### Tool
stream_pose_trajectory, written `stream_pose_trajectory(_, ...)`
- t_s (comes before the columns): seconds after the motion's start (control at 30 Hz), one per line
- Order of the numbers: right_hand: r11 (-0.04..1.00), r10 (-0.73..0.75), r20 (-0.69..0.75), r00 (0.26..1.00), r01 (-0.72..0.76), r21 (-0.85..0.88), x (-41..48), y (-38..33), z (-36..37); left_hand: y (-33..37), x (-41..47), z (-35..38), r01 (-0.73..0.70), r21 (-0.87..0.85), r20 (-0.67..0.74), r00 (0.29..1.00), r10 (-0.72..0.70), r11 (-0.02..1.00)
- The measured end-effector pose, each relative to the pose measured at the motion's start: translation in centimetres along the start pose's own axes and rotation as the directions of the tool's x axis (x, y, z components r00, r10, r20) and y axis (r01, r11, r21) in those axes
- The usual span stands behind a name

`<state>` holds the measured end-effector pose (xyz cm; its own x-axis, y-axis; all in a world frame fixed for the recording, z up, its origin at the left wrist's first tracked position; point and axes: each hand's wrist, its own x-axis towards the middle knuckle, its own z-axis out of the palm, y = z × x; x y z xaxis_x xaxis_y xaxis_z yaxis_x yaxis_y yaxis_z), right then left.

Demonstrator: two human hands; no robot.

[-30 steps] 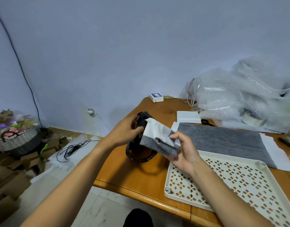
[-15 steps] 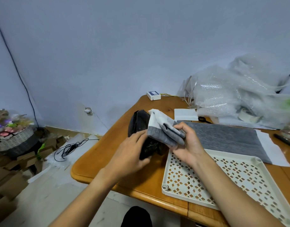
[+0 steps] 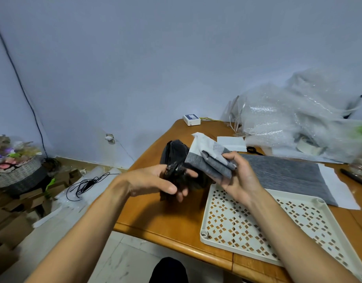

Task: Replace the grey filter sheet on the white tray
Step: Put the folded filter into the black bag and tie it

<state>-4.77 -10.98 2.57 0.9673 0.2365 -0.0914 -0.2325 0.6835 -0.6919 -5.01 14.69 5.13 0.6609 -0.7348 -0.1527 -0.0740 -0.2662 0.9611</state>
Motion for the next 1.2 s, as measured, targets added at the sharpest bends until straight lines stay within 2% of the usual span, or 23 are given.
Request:
stream_pose_trajectory(0.03,1.000,-0.002,-0.003,1.000,0.002,-0.002,0.0,0.0,0.0,0.1,0.0,0.2,0.016,0.024,0.057,0.998,-0.017,1.000)
stream_pose_trajectory(0.07,1.000,-0.005,-0.006,1.000,0.005,-0.006,0.1,0.0,0.0,0.3,0.2,0.5,0.030,0.035,0.044,0.999,-0.031,0.999)
stream_pose_trajectory(0.23,1.000,0.004,0.044,0.999,-0.003,-0.026,-0.1,0.2,0.4,0.6,1.5,1.3,0.002,0.035,-0.197,0.980,0.005,0.999)
stream_pose_trajectory(0.37,0.998,-0.007,0.049,0.999,0.010,-0.068,-0.5,0.4,-0.1,0.8,1.8,1.0,0.001,0.092,-0.362,0.932,0.032,0.996)
stream_pose_trajectory(0.43,0.980,-0.039,0.012,0.999,0.041,-0.194,-0.6,0.7,-0.2,1.7,1.9,0.8,-0.036,0.098,-0.456,0.886,0.078,0.994)
stream_pose_trajectory(0.47,0.944,-0.064,-0.009,0.998,0.057,-0.325,-0.7,0.8,-0.2,2.3,1.9,0.5,-0.052,0.113,-0.500,0.860,0.102,0.992)
stream_pose_trajectory(0.5,0.870,-0.088,-0.018,0.996,0.068,-0.488,-0.9,0.9,-0.2,3.0,1.9,0.2,-0.062,0.137,-0.532,0.837,0.127,0.989)
stream_pose_trajectory(0.57,0.641,-0.122,-0.018,0.992,0.065,-0.765,-1.0,1.1,-0.2,4.5,1.7,-0.3,-0.074,0.200,-0.555,0.813,0.175,0.977)
stream_pose_trajectory(0.63,0.474,-0.164,-0.027,0.986,0.055,-0.879,-0.8,1.4,-0.4,6.3,1.4,-0.4,-0.081,0.267,-0.557,0.800,0.222,0.960)
stream_pose_trajectory(0.73,0.340,-0.232,-0.006,0.973,0.075,-0.938,-0.2,2.0,-1.0,8.9,0.9,-0.8,-0.063,0.362,-0.572,0.773,0.275,0.930)
stream_pose_trajectory(0.87,0.009,-0.290,0.043,0.956,0.048,-0.999,0.7,2.9,-1.5,11.8,-0.1,-2.3,-0.043,0.445,-0.626,0.700,0.345,0.895)
stream_pose_trajectory(1.0,-0.192,-0.382,0.072,0.921,-0.003,-0.981,0.7,3.3,-1.1,13.0,0.2,-2.6,-0.018,0.538,-0.655,0.620,0.432,0.843)
stream_pose_trajectory(1.1,-0.338,-0.484,0.205,0.851,0.035,-0.941,-0.2,3.4,0.0,12.6,1.0,-2.2,-0.015,0.564,-0.675,0.568,0.472,0.826)
stream_pose_trajectory(1.2,-0.434,-0.549,0.419,0.724,0.182,-0.882,-1.7,3.4,1.5,12.1,1.9,-1.4,-0.013,0.574,-0.664,0.577,0.475,0.819)
